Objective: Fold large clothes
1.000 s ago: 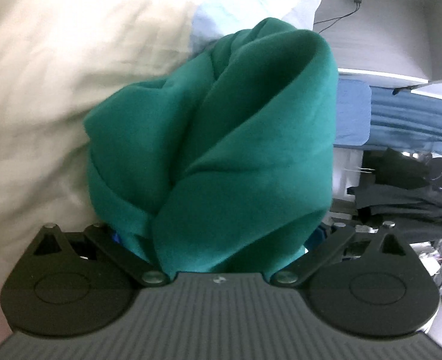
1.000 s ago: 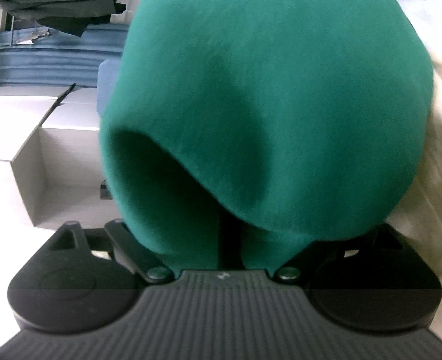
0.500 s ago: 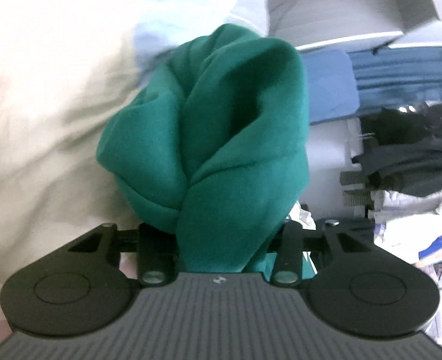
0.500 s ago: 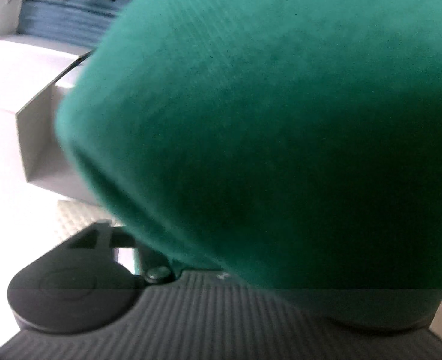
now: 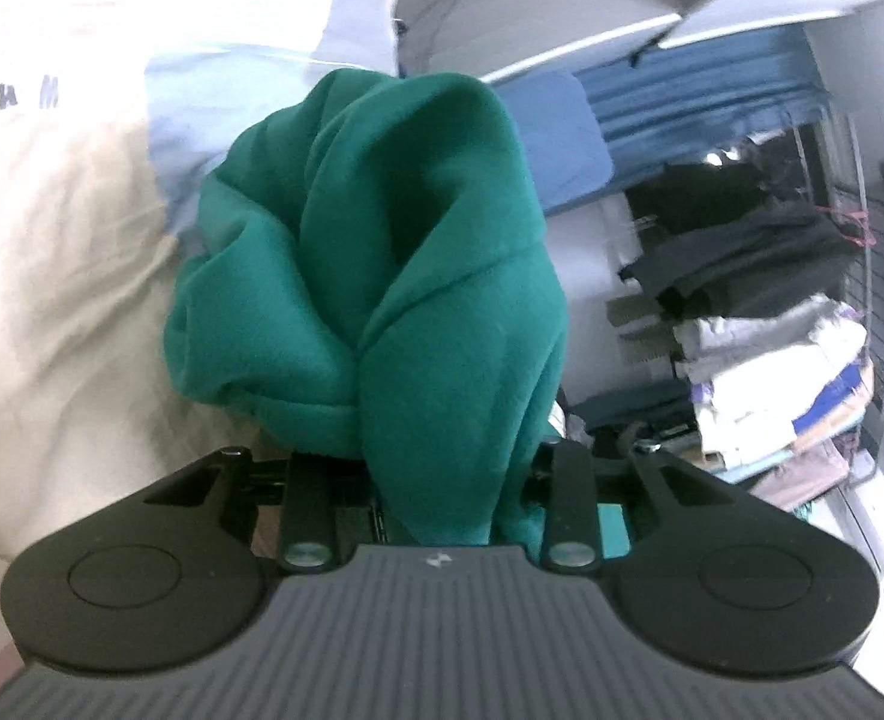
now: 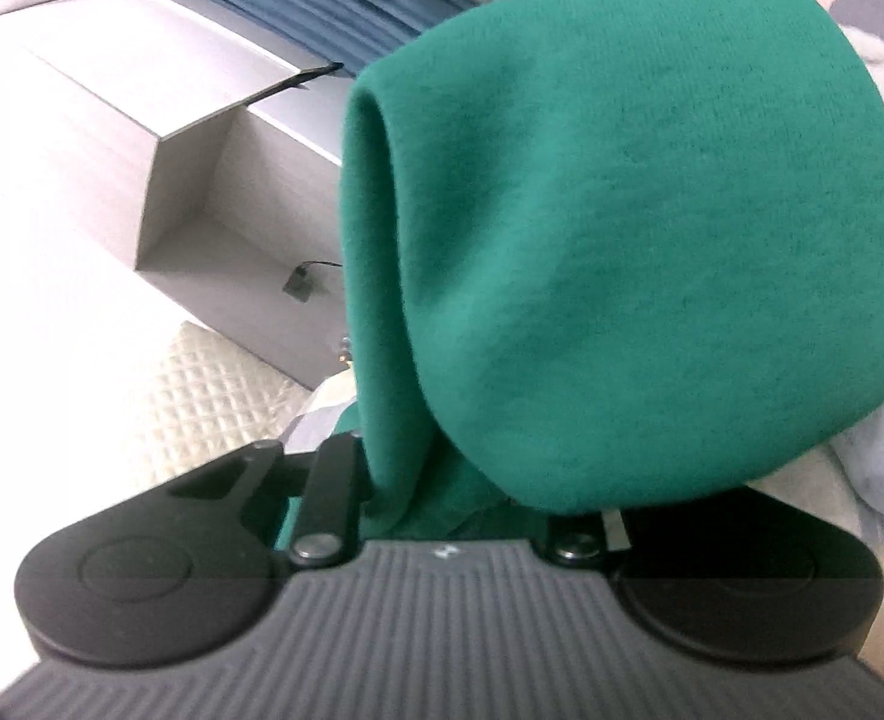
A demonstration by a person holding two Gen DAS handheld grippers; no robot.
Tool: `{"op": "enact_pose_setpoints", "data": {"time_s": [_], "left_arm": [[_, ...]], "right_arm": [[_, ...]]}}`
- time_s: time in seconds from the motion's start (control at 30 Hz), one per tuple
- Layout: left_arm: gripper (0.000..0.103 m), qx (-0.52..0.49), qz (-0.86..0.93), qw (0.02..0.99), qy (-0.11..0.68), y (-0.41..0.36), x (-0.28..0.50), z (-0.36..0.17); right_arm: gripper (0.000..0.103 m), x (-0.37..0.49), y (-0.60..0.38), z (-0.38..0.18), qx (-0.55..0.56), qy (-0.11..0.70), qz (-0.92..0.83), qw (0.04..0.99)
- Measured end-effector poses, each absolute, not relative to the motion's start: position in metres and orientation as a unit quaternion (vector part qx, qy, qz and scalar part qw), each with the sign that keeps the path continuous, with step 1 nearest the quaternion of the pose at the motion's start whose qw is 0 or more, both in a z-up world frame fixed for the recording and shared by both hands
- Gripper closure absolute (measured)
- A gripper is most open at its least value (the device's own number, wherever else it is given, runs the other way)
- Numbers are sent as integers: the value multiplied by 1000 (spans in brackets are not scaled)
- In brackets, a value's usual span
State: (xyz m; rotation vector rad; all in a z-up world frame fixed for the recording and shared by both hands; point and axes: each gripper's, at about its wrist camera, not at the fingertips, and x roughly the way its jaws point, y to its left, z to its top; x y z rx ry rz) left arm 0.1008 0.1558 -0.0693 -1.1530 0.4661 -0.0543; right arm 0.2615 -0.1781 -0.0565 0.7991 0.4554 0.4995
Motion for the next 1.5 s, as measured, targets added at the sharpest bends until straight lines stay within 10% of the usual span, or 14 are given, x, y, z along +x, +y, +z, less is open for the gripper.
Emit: {"op": "enact_pose_setpoints", "data": {"time_s": [0.83, 1.5], "left_arm": [[64, -482, -247, 809, 229, -82, 99, 56], [64, -413, -301, 779, 364, -273, 184, -83]], "right_arm": [[73, 150, -362, 86, 324, 74, 177, 926], [74, 144, -476, 5, 356, 102, 27, 929]]}}
